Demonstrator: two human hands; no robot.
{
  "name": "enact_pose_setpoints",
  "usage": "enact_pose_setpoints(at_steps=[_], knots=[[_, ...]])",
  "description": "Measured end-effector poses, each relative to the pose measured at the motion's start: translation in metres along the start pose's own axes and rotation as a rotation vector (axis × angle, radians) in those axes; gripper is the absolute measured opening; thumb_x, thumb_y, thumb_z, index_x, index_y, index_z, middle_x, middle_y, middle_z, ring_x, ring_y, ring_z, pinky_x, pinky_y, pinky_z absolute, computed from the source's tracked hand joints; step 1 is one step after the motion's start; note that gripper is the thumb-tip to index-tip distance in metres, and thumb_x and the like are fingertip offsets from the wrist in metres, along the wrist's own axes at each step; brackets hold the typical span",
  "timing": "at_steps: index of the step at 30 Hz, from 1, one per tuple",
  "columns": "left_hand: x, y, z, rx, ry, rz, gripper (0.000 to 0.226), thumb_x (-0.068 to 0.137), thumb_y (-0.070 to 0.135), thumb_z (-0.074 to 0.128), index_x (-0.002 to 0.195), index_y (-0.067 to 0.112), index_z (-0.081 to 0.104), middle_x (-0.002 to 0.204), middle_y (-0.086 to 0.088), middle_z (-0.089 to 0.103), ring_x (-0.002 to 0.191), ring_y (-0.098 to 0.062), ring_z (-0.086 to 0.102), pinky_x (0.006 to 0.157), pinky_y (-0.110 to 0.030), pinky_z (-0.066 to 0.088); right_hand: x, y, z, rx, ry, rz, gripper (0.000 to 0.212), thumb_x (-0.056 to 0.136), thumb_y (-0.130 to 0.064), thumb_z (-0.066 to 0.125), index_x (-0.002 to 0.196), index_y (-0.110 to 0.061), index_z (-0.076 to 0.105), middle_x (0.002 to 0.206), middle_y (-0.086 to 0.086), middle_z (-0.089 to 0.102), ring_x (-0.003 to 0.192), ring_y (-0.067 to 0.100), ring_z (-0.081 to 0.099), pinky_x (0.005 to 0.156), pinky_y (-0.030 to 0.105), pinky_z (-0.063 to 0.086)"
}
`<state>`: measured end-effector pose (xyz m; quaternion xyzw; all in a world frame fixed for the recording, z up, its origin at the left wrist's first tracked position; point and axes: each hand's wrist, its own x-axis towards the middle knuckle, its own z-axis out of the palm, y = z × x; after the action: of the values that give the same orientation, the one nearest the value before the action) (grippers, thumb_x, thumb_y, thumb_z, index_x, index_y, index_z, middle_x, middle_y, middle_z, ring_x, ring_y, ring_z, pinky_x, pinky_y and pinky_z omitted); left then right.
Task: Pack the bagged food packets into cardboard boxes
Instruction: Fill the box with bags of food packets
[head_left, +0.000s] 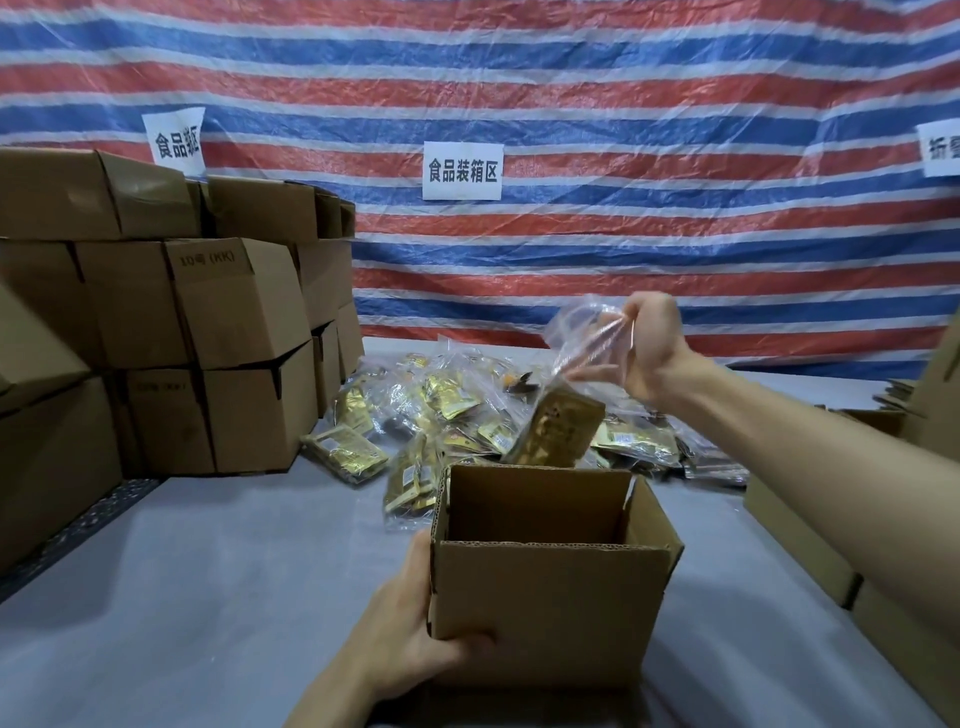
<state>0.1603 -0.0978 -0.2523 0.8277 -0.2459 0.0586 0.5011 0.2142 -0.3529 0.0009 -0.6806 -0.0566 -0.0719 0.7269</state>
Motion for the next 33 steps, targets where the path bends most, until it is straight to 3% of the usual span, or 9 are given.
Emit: enact_pose_setpoints(at_steps=[2,6,14,16,19,21,27,30,33], knots=[[-0.001,-0.001,0.000,-0.002,0.004,0.001,0.092,0.065,0.062,0.081,0.142,0.029,0.044,0.122,0.021,0.065,0.112,-0.001,0.064,0.089,-0.041,0.055,-0.004,-0.014,-0.001,0.133,-0.052,-0.030,0.045,0.091,-0.017,0.026,0.108,0.001,0.063,0.095,0.016,0.074,0.100,0.031,0.064,0.073,0.047,0.062],[-0.001,-0.003,0.000,-0.005,0.020,0.005,0.097,0.060,0.079,0.078,0.139,0.034,0.046,0.124,0.023,0.063,0.112,0.002,0.062,0.089,-0.039,0.055,-0.011,-0.037,0.000,0.287,-0.115,-0.047,0.059,0.093,-0.021,0.025,0.142,0.004,0.046,0.122,0.021,0.061,0.112,0.030,0.056,0.103,0.054,0.049],[0.000,-0.006,0.002,0.023,0.043,0.026,0.093,0.060,0.081,0.075,0.139,0.042,0.043,0.126,0.029,0.060,0.114,0.007,0.059,0.090,-0.033,0.053,-0.025,-0.070,-0.002,0.331,-0.459,-0.040,0.032,0.091,-0.020,0.030,0.115,-0.005,0.046,0.104,0.013,0.049,0.103,0.023,0.050,0.104,0.050,0.047],[0.000,-0.005,0.002,0.033,0.051,0.028,0.091,0.062,0.083,0.073,0.138,0.046,0.042,0.127,0.031,0.058,0.115,0.009,0.058,0.092,-0.030,0.052,-0.029,-0.068,-0.004,0.278,-0.487,-0.050,0.041,0.095,-0.021,0.025,0.083,-0.006,0.062,0.090,0.009,0.060,0.092,0.023,0.061,0.095,0.056,0.053],[0.000,-0.004,0.003,0.030,0.053,0.029,0.092,0.063,0.084,0.073,0.139,0.042,0.042,0.128,0.032,0.057,0.116,0.009,0.057,0.092,-0.026,0.050,-0.037,-0.064,-0.006,0.262,-0.529,-0.078,0.043,0.089,-0.020,0.026,0.055,-0.017,0.053,0.085,0.008,0.062,0.094,0.025,0.063,0.090,0.063,0.053],[0.000,-0.004,0.002,0.033,0.053,0.027,0.093,0.062,0.084,0.073,0.139,0.038,0.045,0.127,0.031,0.059,0.116,0.008,0.058,0.092,-0.029,0.051,-0.041,-0.061,-0.007,0.280,-0.559,-0.063,0.031,0.081,-0.022,0.034,0.056,-0.017,0.052,0.087,0.010,0.062,0.095,0.026,0.065,0.088,0.063,0.054],[0.001,-0.007,0.004,0.043,0.053,0.010,0.085,0.067,0.066,0.079,0.141,0.039,0.045,0.128,0.030,0.060,0.116,0.009,0.058,0.092,-0.029,0.051,-0.055,-0.045,-0.009,0.249,-0.611,-0.035,0.048,0.087,-0.021,0.025,0.056,-0.013,0.061,0.083,0.012,0.070,0.102,0.033,0.069,0.087,0.065,0.054],[0.000,-0.006,0.003,0.014,0.032,0.006,0.088,0.066,0.071,0.079,0.142,0.040,0.045,0.127,0.029,0.061,0.116,0.009,0.058,0.087,-0.016,0.048,-0.062,-0.035,0.000,0.210,-0.616,-0.023,0.042,0.096,-0.025,0.023,0.071,-0.005,0.050,0.080,0.013,0.064,0.096,0.034,0.069,0.086,0.066,0.053],[0.000,-0.007,0.003,0.008,0.004,-0.001,0.099,0.060,0.086,0.072,0.140,0.034,0.049,0.123,0.028,0.063,0.114,0.007,0.060,0.083,-0.011,0.047,-0.069,-0.022,0.015,0.114,-0.610,0.048,0.048,0.094,-0.051,0.048,0.085,-0.004,0.049,0.095,0.019,0.060,0.089,0.032,0.073,0.078,0.057,0.058]])
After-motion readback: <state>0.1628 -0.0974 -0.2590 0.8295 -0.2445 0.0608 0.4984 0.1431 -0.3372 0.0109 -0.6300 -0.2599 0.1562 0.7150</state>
